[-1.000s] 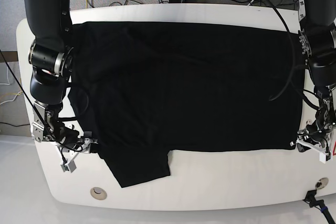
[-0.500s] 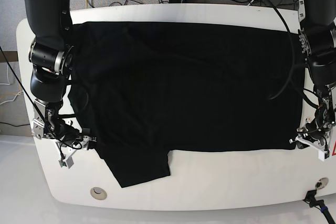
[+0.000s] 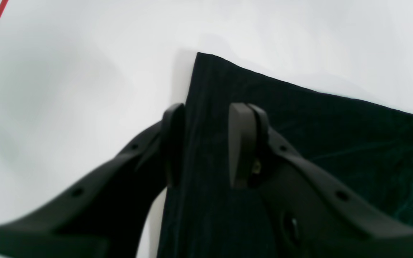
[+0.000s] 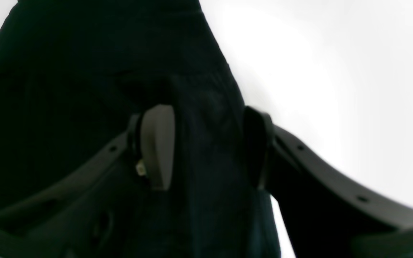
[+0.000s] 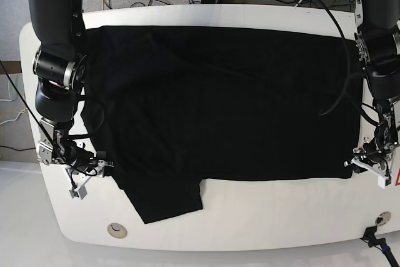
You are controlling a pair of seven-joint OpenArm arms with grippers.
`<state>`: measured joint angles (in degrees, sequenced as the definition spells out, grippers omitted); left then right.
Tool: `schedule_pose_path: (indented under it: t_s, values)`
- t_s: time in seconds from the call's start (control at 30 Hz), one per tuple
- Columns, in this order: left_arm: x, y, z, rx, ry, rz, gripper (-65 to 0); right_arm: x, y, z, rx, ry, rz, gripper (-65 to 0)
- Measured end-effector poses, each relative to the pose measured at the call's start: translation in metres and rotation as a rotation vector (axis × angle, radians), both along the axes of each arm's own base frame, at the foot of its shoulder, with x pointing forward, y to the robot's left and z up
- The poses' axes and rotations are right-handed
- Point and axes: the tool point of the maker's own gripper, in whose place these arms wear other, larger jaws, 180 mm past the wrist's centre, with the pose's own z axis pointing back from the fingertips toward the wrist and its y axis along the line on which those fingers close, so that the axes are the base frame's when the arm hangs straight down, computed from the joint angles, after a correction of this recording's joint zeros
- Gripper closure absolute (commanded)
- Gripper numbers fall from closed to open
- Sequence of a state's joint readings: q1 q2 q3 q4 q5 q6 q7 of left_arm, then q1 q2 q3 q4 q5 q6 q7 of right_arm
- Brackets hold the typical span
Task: Fold the T-shirt properly
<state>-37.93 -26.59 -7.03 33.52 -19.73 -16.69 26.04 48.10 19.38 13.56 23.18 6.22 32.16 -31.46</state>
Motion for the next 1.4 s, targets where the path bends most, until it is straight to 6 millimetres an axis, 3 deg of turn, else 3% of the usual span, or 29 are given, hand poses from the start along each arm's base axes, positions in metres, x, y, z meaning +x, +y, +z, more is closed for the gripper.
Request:
schedule_pose_path:
  t_s: [0.13, 0.47, 0.67, 0.83, 1.4]
  values:
    - [-0.009, -0.001, -0.016, -0.013, 0.057, 0.012, -19.4, 0.004, 0.000, -0.002, 0.003, -0.022, -0.043, -30.1]
    - [-0.013, -0.002, -0.021, -0.010, 0.069, 0.008, -19.5, -0.004, 0.015, -0.021, 0.033, -0.040, -0.043, -29.9]
    - [-0.017, -0.003, -0.023, 0.001, 0.071, -0.002, -19.7, -0.009, 0.003, -0.032, 0.013, -0.060, -0.095, -29.8]
    - [-0.011, -0.011, -0.003, 0.048, 0.016, -0.054, -19.7, -0.014, -0.005, -0.042, -0.001, -0.043, -0.146, -29.9]
    - [-0.016, -0.018, -0.009, 0.058, 0.027, -0.072, -20.0, -0.017, -0.007, -0.046, 0.003, -0.069, -0.159, -30.4]
